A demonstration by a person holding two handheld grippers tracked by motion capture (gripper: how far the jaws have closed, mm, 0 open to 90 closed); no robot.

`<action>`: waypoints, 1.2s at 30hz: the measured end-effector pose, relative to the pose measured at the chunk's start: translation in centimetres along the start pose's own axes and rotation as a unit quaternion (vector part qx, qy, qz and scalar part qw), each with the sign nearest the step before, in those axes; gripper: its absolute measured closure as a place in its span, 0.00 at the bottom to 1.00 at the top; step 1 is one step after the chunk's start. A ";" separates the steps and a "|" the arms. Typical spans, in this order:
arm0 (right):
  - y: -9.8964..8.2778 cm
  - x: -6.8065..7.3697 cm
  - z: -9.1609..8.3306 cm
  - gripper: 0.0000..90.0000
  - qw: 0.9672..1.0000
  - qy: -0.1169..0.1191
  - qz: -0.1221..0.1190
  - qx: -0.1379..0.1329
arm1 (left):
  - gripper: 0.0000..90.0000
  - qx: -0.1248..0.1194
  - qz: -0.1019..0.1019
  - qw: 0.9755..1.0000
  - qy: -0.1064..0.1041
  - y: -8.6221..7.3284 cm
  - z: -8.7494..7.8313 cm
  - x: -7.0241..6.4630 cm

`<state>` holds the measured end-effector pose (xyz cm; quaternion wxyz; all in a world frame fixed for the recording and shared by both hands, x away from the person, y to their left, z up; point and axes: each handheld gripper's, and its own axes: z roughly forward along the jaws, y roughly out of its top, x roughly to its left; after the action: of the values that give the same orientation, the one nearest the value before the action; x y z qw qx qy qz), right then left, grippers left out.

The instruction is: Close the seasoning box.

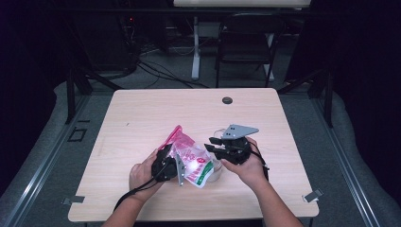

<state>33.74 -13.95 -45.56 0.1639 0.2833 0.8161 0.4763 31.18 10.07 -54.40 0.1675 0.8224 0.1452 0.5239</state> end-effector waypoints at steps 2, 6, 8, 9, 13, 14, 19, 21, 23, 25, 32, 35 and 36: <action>0.0 0.0 0.0 0.76 1.000 0.000 0.002 0.000 | 0.81 0.000 -0.004 1.000 -0.002 -0.1 0.0 0.0; 0.0 -0.1 0.0 0.76 1.000 -0.001 0.001 0.001 | 0.81 0.000 -0.009 1.000 -0.006 -0.2 0.1 -0.2; -0.1 -0.1 0.0 0.76 1.000 -0.002 0.001 0.001 | 0.81 0.000 -0.014 1.000 -0.010 -0.3 0.1 -0.2; -0.1 -0.1 0.0 0.76 1.000 -0.002 0.000 0.001 | 0.81 0.001 -0.017 1.000 -0.014 -0.4 0.2 -0.2; -0.1 0.0 0.0 0.76 1.000 -0.003 0.001 -0.001 | 0.81 0.001 -0.037 0.999 -0.030 -0.6 0.4 -0.2; -0.1 -0.1 0.0 0.76 1.000 -0.002 0.002 -0.002 | 0.81 0.003 -0.044 0.998 -0.035 -0.6 0.4 -0.2; -0.1 -0.2 0.0 0.76 1.000 -0.006 0.005 -0.002 | 0.81 -0.001 -0.088 0.994 -0.066 -1.0 0.7 -0.2; -0.1 -0.3 0.0 0.76 1.000 -0.006 0.006 -0.003 | 0.81 0.001 -0.104 0.991 -0.085 -1.2 0.9 0.0; -0.2 -0.3 -0.1 0.76 1.000 -0.005 0.008 -0.005 | 0.82 0.002 -0.116 0.989 -0.097 -1.4 1.1 0.1; -0.2 -0.3 -0.1 0.76 1.000 -0.006 0.009 -0.005 | 0.82 0.004 -0.129 0.986 -0.110 -1.7 1.2 0.2; -0.2 -0.2 0.0 0.76 1.000 -0.007 0.008 -0.004 | 0.82 0.005 -0.168 0.973 -0.157 -2.2 1.7 0.5; -0.2 -0.3 0.0 0.76 1.000 -0.007 0.007 -0.004 | 0.82 0.006 -0.173 0.971 -0.166 -2.4 1.9 0.6; -0.2 -0.3 0.0 0.76 1.000 -0.007 0.007 -0.003 | 0.82 0.005 -0.177 0.970 -0.169 -2.4 1.9 0.6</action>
<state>33.87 -14.18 -45.70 0.1672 0.2919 0.8113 0.4782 32.97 12.24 -55.72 0.2757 0.8611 0.2602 0.3389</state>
